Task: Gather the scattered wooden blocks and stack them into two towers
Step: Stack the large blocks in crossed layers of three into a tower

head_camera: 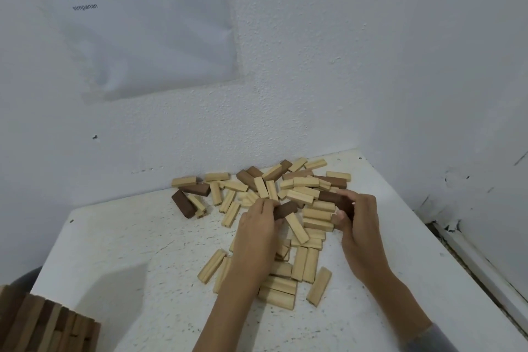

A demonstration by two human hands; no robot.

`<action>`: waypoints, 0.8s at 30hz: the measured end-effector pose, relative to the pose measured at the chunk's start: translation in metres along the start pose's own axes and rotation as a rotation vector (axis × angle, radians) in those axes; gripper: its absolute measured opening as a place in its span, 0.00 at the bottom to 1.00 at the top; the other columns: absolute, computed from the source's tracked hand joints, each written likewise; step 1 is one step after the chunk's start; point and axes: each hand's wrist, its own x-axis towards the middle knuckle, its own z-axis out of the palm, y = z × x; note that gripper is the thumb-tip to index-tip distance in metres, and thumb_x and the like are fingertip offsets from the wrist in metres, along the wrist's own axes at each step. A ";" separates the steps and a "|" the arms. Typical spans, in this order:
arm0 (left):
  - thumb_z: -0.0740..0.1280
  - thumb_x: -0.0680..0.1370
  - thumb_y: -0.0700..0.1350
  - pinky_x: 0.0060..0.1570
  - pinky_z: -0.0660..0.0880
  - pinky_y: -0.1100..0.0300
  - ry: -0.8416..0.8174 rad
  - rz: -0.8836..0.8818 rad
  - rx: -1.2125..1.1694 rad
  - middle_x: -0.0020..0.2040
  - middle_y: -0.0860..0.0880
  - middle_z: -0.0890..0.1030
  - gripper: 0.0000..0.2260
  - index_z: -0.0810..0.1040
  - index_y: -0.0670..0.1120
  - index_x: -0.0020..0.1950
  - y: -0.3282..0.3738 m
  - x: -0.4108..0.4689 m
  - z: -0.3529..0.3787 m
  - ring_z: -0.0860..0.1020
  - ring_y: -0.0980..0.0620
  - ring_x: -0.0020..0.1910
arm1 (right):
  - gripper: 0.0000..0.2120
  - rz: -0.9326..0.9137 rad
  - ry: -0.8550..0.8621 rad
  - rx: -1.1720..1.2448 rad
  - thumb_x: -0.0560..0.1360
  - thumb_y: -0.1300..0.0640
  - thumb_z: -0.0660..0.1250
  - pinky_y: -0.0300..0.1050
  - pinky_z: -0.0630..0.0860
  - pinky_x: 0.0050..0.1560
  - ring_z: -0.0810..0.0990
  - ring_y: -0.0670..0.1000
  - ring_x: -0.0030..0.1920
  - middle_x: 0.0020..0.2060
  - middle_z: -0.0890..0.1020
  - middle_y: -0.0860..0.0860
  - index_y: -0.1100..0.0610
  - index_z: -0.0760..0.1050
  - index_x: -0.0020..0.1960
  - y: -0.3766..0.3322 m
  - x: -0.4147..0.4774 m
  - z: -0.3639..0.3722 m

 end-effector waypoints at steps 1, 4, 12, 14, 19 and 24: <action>0.59 0.82 0.42 0.56 0.67 0.62 0.034 -0.026 -0.076 0.62 0.50 0.74 0.13 0.69 0.45 0.68 -0.001 -0.002 -0.004 0.72 0.51 0.59 | 0.14 -0.016 0.002 0.031 0.79 0.44 0.50 0.43 0.70 0.52 0.72 0.51 0.50 0.51 0.66 0.38 0.42 0.65 0.63 -0.003 0.000 0.001; 0.57 0.83 0.44 0.52 0.66 0.71 0.107 -0.075 -0.285 0.62 0.55 0.71 0.17 0.65 0.48 0.72 -0.005 -0.006 -0.014 0.70 0.58 0.60 | 0.14 -0.048 0.000 0.141 0.80 0.44 0.49 0.42 0.72 0.55 0.73 0.48 0.51 0.54 0.67 0.36 0.44 0.64 0.63 -0.015 0.005 0.008; 0.54 0.82 0.52 0.54 0.65 0.79 0.206 -0.251 -0.692 0.60 0.61 0.72 0.15 0.64 0.55 0.68 -0.021 -0.008 -0.036 0.70 0.72 0.58 | 0.10 -0.044 -0.209 0.218 0.77 0.59 0.62 0.34 0.71 0.45 0.73 0.40 0.44 0.46 0.72 0.47 0.55 0.71 0.59 -0.060 0.044 0.052; 0.53 0.81 0.54 0.49 0.69 0.74 0.224 -0.288 -0.739 0.49 0.59 0.74 0.11 0.69 0.54 0.59 -0.028 -0.005 -0.041 0.74 0.65 0.47 | 0.12 -0.047 -0.248 0.061 0.76 0.61 0.66 0.37 0.74 0.43 0.74 0.39 0.44 0.47 0.73 0.45 0.54 0.74 0.58 -0.065 0.061 0.068; 0.54 0.83 0.48 0.40 0.70 0.71 0.288 -0.333 -0.808 0.38 0.49 0.74 0.11 0.73 0.45 0.49 -0.041 -0.001 -0.048 0.72 0.61 0.36 | 0.11 -0.028 -0.328 -0.223 0.76 0.48 0.67 0.46 0.78 0.44 0.80 0.49 0.49 0.50 0.80 0.49 0.54 0.82 0.52 -0.078 0.095 0.100; 0.55 0.83 0.48 0.42 0.71 0.71 0.303 -0.358 -0.854 0.38 0.51 0.76 0.12 0.75 0.45 0.49 -0.050 0.003 -0.048 0.74 0.61 0.38 | 0.18 -0.017 -0.433 -0.440 0.72 0.41 0.69 0.47 0.79 0.45 0.81 0.48 0.45 0.46 0.84 0.48 0.55 0.81 0.50 -0.084 0.112 0.117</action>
